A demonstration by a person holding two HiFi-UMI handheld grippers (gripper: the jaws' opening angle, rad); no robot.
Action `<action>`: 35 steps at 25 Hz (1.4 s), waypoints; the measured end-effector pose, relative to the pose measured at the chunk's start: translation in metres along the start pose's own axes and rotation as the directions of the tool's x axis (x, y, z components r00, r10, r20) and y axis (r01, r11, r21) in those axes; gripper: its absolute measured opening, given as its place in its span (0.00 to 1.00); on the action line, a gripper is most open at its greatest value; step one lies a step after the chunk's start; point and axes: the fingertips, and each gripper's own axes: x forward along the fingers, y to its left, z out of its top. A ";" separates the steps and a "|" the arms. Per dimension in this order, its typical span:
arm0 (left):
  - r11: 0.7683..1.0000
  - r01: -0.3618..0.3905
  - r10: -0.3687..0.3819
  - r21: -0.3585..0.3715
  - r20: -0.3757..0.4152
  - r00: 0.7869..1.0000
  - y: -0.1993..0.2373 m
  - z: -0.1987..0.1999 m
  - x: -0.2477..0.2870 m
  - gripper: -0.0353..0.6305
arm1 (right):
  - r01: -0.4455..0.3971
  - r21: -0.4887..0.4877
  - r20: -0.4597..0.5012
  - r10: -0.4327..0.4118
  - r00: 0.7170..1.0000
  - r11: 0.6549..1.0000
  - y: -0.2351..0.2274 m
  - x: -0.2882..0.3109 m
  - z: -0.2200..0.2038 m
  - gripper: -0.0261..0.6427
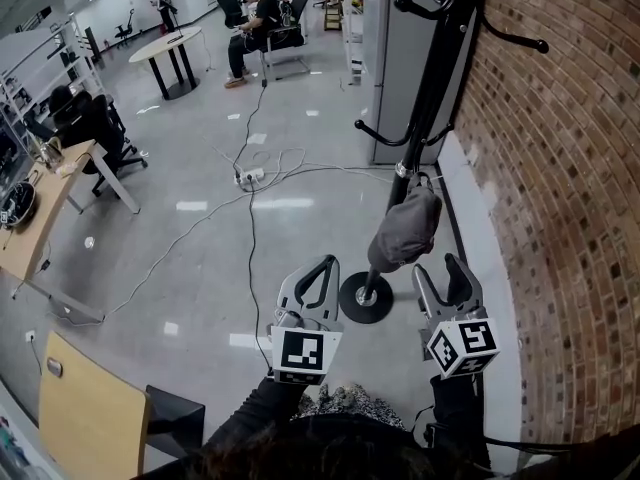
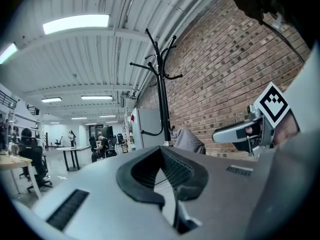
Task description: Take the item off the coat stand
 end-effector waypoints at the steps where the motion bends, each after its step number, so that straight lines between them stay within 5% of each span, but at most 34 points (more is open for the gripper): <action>1: 1.000 -0.004 0.004 0.000 -0.003 1.000 0.002 -0.001 0.002 0.06 | -0.001 0.000 -0.017 0.001 1.000 1.000 -0.002 0.005 -0.004 0.42; 14: 0.999 -0.034 0.034 0.015 -0.033 0.999 0.017 -0.008 0.023 0.06 | -0.005 -0.016 -0.104 0.003 0.995 1.000 -0.025 0.056 -0.030 0.47; 30: 0.998 -0.056 0.058 0.023 -0.061 0.996 0.027 -0.015 0.020 0.06 | -0.118 -0.007 -0.150 0.116 0.982 0.993 -0.021 0.087 -0.049 0.47; 35: 0.998 -0.057 0.059 0.032 -0.065 0.996 0.028 -0.014 0.017 0.06 | -0.092 0.016 -0.134 0.093 0.987 0.996 -0.026 0.084 -0.046 0.25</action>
